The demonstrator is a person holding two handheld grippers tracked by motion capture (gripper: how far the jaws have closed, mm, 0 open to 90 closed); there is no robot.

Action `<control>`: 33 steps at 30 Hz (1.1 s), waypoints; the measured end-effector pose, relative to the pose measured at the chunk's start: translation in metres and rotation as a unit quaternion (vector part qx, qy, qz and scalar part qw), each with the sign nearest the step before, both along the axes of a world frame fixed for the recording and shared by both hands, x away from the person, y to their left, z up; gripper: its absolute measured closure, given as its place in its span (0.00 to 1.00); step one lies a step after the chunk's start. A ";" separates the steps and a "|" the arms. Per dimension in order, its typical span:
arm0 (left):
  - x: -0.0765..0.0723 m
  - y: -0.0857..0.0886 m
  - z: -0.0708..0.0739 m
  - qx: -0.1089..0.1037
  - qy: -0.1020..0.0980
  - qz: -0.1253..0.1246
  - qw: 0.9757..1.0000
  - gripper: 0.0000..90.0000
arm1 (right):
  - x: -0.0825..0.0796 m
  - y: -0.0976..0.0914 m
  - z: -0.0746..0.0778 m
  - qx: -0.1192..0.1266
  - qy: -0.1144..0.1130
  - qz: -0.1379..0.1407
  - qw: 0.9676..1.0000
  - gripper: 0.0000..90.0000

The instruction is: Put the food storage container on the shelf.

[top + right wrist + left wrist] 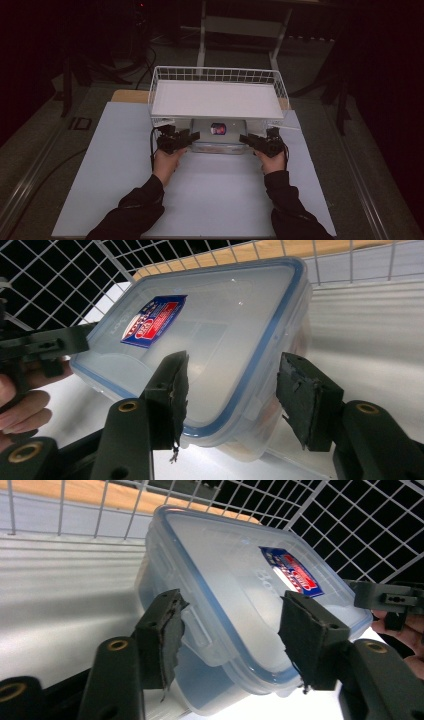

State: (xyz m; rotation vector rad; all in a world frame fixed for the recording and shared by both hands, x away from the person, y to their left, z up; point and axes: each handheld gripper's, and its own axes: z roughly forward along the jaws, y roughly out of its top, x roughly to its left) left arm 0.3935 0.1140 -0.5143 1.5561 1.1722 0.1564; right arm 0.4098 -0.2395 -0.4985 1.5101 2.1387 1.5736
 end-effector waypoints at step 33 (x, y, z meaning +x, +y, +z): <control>-0.100 0.018 0.007 0.042 -0.081 -0.119 0.989 0.01 | -0.066 0.066 0.004 -0.109 -0.067 0.075 0.989 1.00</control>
